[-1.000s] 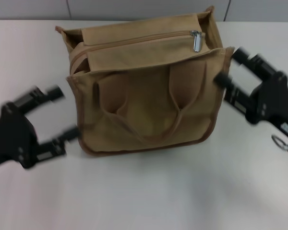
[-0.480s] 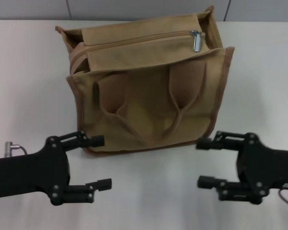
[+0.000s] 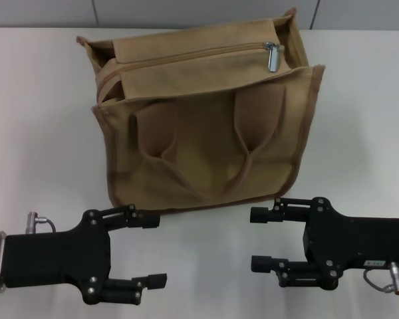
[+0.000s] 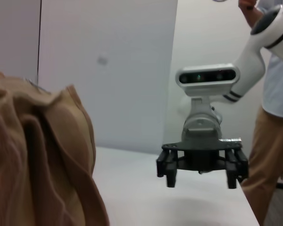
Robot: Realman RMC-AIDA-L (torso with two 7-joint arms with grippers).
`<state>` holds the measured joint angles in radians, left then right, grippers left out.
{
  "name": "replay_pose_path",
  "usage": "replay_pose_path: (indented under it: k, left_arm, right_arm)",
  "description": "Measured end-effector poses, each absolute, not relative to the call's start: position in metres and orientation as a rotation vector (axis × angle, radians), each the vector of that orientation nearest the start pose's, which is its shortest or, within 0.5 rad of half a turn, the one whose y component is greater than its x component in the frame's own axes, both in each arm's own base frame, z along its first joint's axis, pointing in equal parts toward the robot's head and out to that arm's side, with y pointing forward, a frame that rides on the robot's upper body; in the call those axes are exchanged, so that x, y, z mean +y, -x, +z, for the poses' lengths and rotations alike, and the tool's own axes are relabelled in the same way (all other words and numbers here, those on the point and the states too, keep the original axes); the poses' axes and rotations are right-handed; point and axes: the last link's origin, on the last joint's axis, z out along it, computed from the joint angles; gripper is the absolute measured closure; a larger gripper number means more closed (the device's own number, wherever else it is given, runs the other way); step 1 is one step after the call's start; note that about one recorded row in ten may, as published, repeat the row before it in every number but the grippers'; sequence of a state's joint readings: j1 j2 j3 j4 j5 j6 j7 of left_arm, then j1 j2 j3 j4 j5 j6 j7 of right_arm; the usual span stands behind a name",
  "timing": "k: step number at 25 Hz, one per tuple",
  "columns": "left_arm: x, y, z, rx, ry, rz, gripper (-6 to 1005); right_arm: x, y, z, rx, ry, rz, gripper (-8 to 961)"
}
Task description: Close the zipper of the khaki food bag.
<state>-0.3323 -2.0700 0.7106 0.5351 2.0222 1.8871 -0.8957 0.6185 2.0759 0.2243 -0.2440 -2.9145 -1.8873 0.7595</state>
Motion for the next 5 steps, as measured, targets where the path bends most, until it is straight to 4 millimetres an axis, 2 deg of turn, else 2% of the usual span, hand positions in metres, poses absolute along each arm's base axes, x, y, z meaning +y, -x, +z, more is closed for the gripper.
replay_pose_path:
  k: [5]
  left_arm:
    - [0.2185, 0.2973, -0.015, -0.257, 2.903, -0.921, 158]
  right_arm:
    - [0.2486, -0.2649, -0.0529, 0.336, 2.926, 1.041, 274]
